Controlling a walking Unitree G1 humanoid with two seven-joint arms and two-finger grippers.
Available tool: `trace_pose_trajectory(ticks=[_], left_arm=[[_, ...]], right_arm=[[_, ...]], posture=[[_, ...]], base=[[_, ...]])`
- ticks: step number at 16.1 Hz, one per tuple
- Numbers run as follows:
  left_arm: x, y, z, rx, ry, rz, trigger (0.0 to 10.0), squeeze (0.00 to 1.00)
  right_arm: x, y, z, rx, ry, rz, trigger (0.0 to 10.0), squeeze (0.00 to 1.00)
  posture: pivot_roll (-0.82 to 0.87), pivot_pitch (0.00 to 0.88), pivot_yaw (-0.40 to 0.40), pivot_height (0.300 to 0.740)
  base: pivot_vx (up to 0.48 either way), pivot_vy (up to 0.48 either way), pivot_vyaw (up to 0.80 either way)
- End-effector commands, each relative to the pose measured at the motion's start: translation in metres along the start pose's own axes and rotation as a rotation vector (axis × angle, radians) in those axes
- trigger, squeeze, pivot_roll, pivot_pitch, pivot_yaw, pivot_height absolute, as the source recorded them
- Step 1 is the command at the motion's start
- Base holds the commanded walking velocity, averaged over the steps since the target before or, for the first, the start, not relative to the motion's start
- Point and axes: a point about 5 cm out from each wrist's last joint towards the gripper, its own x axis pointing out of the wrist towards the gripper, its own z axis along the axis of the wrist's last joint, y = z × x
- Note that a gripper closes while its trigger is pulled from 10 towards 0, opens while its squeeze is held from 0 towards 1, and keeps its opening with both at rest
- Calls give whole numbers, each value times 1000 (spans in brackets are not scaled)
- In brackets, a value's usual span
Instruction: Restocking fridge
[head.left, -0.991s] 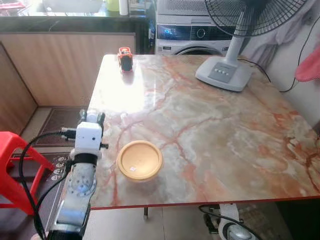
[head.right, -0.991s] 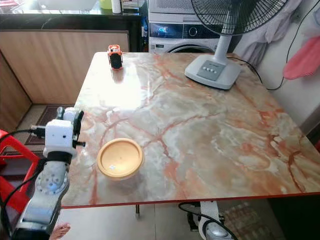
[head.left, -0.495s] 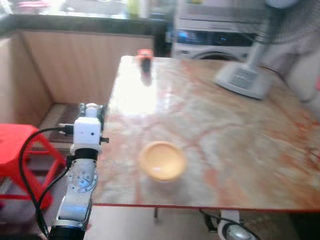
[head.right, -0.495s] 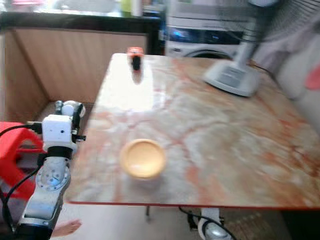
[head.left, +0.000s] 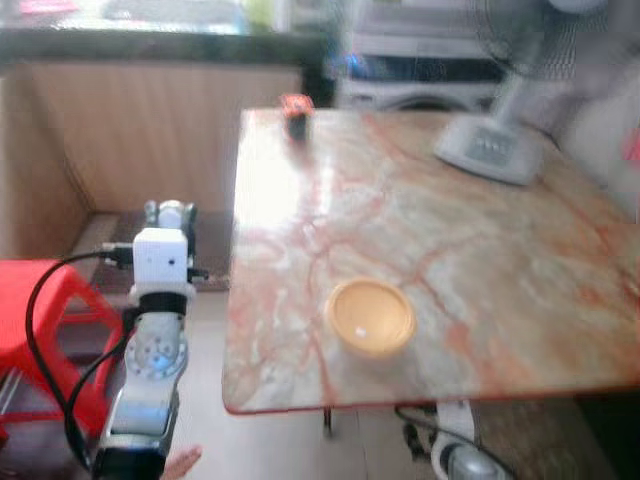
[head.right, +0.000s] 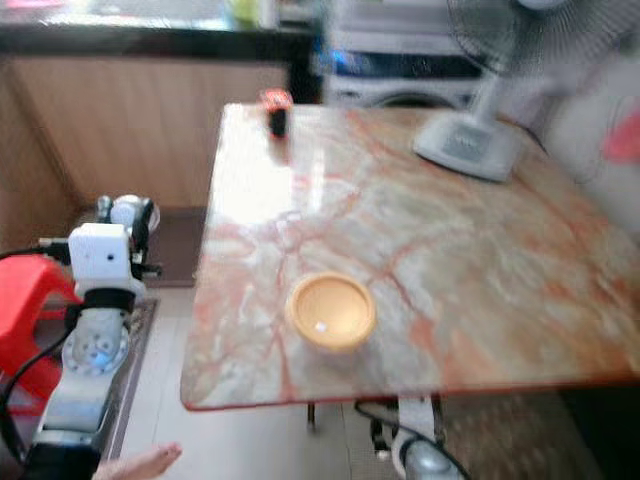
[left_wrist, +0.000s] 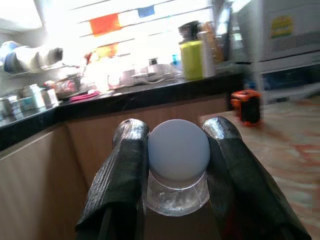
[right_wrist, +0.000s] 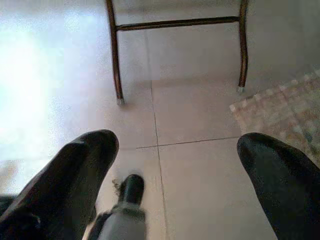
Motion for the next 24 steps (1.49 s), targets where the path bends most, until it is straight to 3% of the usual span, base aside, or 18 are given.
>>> trace_pose_trajectory(ticks=[1, 24], left_arm=[[2, -6, 6, -7, -30, -27, 10000, 0], [12, -11, 25, 0, -111, -59, 10000, 0]], right_arm=[[-1, -4, -6, -5, 22, -12, 10000, 0], [-1, -5, -7, -26, 38, -3, 10000, 0]], posture=[[131, 0, -55, 740], [132, 0, -61, 740]], base=[[0, 0, -800], [0, 0, -800]])
